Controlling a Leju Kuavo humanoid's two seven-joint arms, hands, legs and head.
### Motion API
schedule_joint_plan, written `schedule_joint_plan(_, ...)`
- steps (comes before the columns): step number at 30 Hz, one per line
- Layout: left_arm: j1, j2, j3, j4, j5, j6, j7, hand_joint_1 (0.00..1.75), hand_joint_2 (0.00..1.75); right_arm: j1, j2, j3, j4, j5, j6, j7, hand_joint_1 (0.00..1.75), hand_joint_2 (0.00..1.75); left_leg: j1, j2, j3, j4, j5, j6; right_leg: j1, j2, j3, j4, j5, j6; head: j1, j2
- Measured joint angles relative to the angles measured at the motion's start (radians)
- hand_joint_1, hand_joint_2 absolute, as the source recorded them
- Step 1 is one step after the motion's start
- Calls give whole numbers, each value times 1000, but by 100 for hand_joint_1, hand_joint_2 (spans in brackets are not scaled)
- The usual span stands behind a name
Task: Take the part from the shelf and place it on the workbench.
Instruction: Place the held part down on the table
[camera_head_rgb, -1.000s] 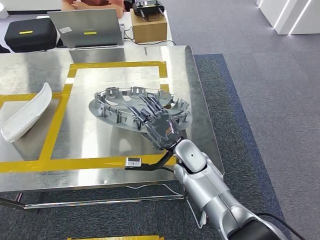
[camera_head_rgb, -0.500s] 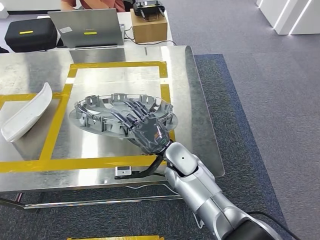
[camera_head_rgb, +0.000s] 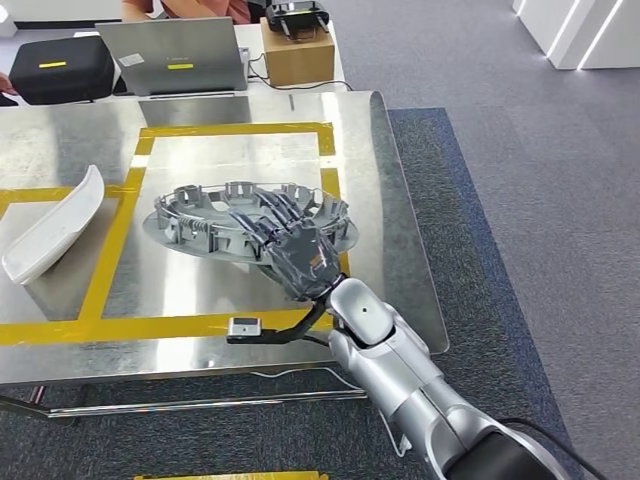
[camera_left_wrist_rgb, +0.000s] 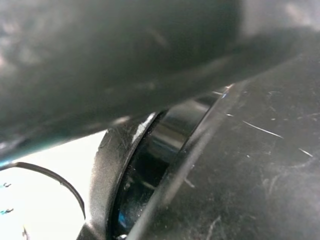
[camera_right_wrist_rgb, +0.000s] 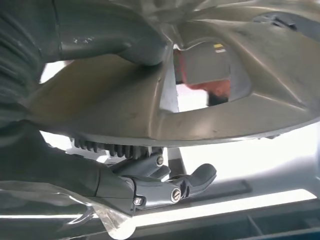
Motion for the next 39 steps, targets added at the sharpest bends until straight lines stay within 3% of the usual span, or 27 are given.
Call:
schedule_joint_plan(4, 3, 0, 0, 0, 22, 8, 18, 0, 0, -69, -8, 23, 92, -10, 64, 135, 0, 175, 0, 0, 0, 0, 0, 0, 0, 0, 0, 0, 1, 0, 0, 0)
schedule_joint_plan(9, 7, 0, 0, 0, 38, 10, 27, 0, 0, -139, -29, 48, 137, -32, 184, 188, 0, 175, 0, 0, 0, 0, 1, 0, 0, 0, 0, 0, 1, 1, 0, 0)
schedule_joint_plan(15, 8, 1, 0, 0, 45, 10, 28, 0, 0, -179, -43, 72, 156, -46, 256, 203, 0, 175, 0, 0, 0, 0, 1, 0, 0, 0, 0, 0, 1, 1, 0, 0)
schedule_joint_plan(26, 16, 8, 0, 0, 73, -14, 29, 0, 0, -328, -81, 147, 151, -234, 678, 143, 0, 175, 0, 0, 0, 0, 1, 0, 0, 1, 0, 0, 1, 1, 0, 0)
schedule_joint_plan(34, 15, 15, 0, 0, 86, -38, 38, 0, 0, -440, -75, 264, 136, -443, 943, 132, 0, 175, 0, 0, 0, 0, 1, 0, 0, 1, 0, 0, 1, 1, 0, 0)
schedule_joint_plan(37, 15, 17, 0, 0, 93, -42, 38, 0, 0, -468, -69, 295, 121, -504, 952, 148, 0, 175, 0, 0, 0, 0, 1, 0, 0, 0, 0, 0, 1, 1, 0, 0)
schedule_joint_plan(39, 16, 18, 0, 0, 94, -43, 38, 0, 0, -467, -67, 306, 92, -504, 867, 167, 0, 175, 0, 0, 0, 0, 1, 0, 0, 0, 0, 0, 1, 1, 0, 0)
